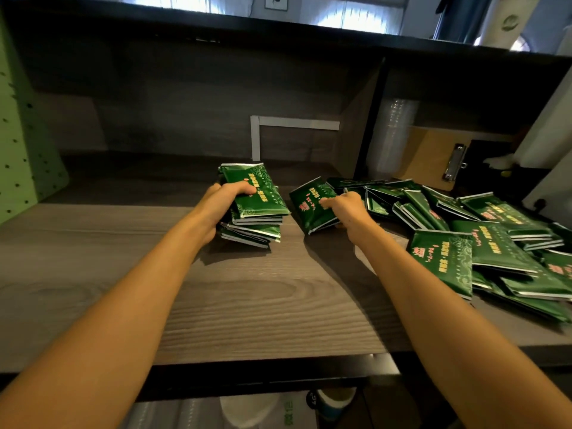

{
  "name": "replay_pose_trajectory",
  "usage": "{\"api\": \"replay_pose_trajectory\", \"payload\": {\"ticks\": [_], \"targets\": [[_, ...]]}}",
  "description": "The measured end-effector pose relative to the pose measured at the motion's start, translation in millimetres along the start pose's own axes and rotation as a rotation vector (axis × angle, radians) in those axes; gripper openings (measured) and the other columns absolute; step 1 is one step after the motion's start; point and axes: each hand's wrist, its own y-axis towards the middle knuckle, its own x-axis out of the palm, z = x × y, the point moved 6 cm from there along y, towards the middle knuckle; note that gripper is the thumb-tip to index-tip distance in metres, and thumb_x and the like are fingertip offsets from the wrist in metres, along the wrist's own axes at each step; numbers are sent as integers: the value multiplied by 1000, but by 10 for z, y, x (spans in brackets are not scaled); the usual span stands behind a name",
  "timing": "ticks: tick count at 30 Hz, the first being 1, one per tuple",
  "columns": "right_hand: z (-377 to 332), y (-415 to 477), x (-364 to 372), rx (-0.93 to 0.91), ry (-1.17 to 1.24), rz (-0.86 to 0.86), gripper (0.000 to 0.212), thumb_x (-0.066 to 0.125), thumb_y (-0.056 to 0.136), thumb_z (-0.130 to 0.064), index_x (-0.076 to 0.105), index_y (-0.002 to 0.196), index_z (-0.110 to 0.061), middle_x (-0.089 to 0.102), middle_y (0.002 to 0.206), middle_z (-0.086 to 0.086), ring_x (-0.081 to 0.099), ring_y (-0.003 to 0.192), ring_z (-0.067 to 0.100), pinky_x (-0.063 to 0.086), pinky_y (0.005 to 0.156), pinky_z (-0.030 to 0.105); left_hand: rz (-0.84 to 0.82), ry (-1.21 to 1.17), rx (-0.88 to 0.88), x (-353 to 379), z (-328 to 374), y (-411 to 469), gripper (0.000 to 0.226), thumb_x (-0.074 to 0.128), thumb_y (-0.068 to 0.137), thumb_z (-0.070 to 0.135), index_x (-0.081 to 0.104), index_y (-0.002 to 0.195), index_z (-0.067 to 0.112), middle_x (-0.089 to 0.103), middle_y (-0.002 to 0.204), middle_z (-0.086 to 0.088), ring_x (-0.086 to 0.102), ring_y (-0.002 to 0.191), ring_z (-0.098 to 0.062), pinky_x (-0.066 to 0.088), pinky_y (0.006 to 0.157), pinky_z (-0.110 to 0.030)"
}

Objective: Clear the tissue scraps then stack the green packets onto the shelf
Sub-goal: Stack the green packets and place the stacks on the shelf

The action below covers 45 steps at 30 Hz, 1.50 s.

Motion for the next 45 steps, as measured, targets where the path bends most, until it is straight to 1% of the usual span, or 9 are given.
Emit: {"api": "replay_pose_trajectory", "payload": {"ticks": [3, 8, 15, 22, 25, 30, 34, 37, 45], "targets": [[-37, -10, 2, -7, 244, -5, 23, 54, 94, -18, 53, 109, 0, 57, 114, 16, 56, 102, 28, 48, 65, 32, 42, -68, 36, -11, -5, 2, 61, 74, 70, 25, 50, 126, 13, 68, 109, -10, 67, 95, -25, 54, 80, -36], [-259, -235, 171, -152, 524, -268, 18, 58, 87, 0, 60, 102, -9, 66, 106, 6, 60, 109, 26, 46, 98, 41, 58, -116, 76, -7, 31, -13, 71, 77, 65, 19, 46, 129, 13, 65, 114, -8, 65, 98, -22, 53, 77, -33], [-399, -349, 52, -181, 744, -326, 17, 51, 87, 0, 59, 98, -10, 63, 97, 5, 60, 96, 20, 48, 91, 37, 71, -170, 106, -21, 78, -26, 64, 71, 67, 2, 49, 127, 9, 64, 116, -11, 64, 100, -24, 53, 71, -32], [-413, -544, 373, -263, 348, -530, 25, 56, 87, 0, 59, 109, -9, 67, 107, 5, 63, 101, 20, 48, 92, 32, 62, -201, 195, 48, 146, -89, 64, 62, 65, -8, 47, 126, 5, 64, 112, -12, 63, 99, -26, 53, 70, -34], [-425, -601, 450, -315, 228, -509, 44, 64, 82, 2, 51, 123, -7, 64, 116, 7, 62, 103, 18, 49, 85, 22, 26, -221, 220, 84, 165, -126, 60, 56, 56, -1, 50, 116, 4, 62, 112, -17, 62, 102, -29, 54, 75, -38], [-377, -603, 545, -289, 325, -563, 92, 65, 73, 17, 14, 143, -15, 54, 115, 2, 54, 112, 21, 41, 104, 39, -37, -269, 323, 200, 258, -296, 35, 43, 72, 1, 48, 105, 10, 57, 93, -11, 59, 85, -23, 52, 62, -32], [-372, -639, 570, -299, 417, -678, 94, 67, 59, 10, 25, 140, -14, 51, 129, 16, 52, 121, 30, 42, 104, 44, -198, -178, 436, 359, 262, -398, 77, 59, 74, 41, 32, 138, 9, 57, 120, -16, 62, 102, -23, 56, 72, -29], [-388, -640, 506, -327, 382, -659, 89, 64, 57, 5, 30, 137, -12, 57, 119, 12, 56, 115, 27, 48, 97, 39, -170, 24, 519, 368, 304, -437, 128, 72, 47, 72, 9, 147, 22, 52, 122, 7, 59, 107, -9, 52, 86, -27], [-354, -627, 438, -315, 328, -806, 87, 58, 63, 5, 29, 142, -16, 60, 116, 7, 63, 102, 17, 55, 78, 27, -100, 128, 559, 380, 350, -475, 152, 74, 31, 75, -10, 148, 26, 21, 150, 3, 39, 124, -9, 40, 97, -28]]}}
